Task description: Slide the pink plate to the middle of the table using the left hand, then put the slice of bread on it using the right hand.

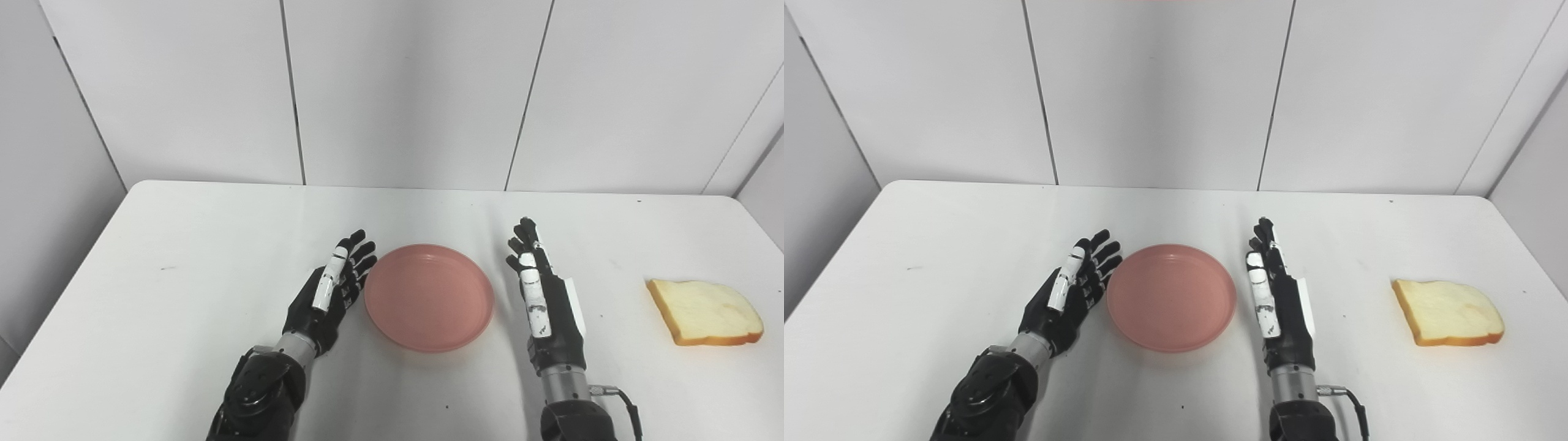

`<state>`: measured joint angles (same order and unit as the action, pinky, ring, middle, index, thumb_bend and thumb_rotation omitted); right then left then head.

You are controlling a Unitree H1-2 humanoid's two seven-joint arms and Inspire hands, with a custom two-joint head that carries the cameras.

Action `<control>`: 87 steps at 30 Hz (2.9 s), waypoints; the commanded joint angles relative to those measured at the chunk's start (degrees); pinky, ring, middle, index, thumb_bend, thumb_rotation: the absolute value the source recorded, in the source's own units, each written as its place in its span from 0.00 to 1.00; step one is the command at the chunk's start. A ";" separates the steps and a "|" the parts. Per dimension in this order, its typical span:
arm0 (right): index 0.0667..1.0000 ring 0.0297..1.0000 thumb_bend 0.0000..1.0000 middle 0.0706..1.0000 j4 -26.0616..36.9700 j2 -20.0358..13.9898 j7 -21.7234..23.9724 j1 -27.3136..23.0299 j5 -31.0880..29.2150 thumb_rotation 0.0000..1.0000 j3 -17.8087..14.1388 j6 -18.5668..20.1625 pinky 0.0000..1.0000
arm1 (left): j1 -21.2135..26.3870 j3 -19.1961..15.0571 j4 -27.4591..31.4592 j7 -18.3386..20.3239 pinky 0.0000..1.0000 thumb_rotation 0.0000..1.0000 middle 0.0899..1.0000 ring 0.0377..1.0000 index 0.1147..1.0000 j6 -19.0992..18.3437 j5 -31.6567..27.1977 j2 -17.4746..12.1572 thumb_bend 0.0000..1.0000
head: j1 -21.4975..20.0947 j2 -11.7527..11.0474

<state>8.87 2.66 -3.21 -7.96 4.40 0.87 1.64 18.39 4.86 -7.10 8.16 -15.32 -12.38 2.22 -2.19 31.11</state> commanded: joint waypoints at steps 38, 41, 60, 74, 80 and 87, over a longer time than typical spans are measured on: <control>0.98 0.91 0.99 0.95 13.91 -31.73 16.99 -16.00 9.70 0.87 -2.98 13.29 0.83 | -2.07 -3.60 8.77 1.82 0.91 1.00 0.93 0.92 0.92 7.84 2.09 -3.70 0.46 | -19.18 -3.33; 0.99 0.91 1.00 0.96 14.66 -37.23 21.11 -16.71 10.39 0.85 -2.70 15.31 0.83 | -1.98 -3.83 8.64 2.70 0.91 1.00 0.93 0.92 0.92 7.48 1.13 -4.50 0.47 | -20.32 -3.49; 1.00 0.97 1.00 1.00 13.18 -56.15 45.96 -20.24 16.64 0.46 -5.81 25.28 0.84 | -2.02 -6.30 7.81 5.47 0.92 1.00 0.94 0.93 0.93 7.77 -2.68 -6.86 0.45 | -24.89 -2.72; 1.00 0.98 1.00 1.00 7.03 -65.91 48.75 -19.50 23.68 0.32 2.15 23.17 0.93 | -1.95 -6.85 7.79 5.11 0.91 1.00 0.92 0.91 0.92 7.84 -3.36 -7.74 0.46 | -25.77 -1.46; 1.00 1.00 1.00 1.00 3.96 -66.92 49.00 -20.98 29.63 0.36 7.52 21.53 0.97 | -1.87 -7.01 7.84 5.83 0.91 1.00 0.93 0.92 0.93 7.83 -3.94 -8.07 0.46 | -25.79 -1.01; 1.00 1.00 1.00 1.00 2.24 -66.19 48.68 -21.06 34.89 0.37 10.18 18.66 1.00 | -1.69 -7.25 7.78 5.91 0.90 1.00 0.93 0.91 0.91 7.33 -4.06 -8.21 0.47 | -25.75 -0.52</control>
<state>10.94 -61.81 46.52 -26.53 37.61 11.81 21.67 15.06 -1.93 -1.08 13.45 -9.25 -15.63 -5.25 -27.95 30.58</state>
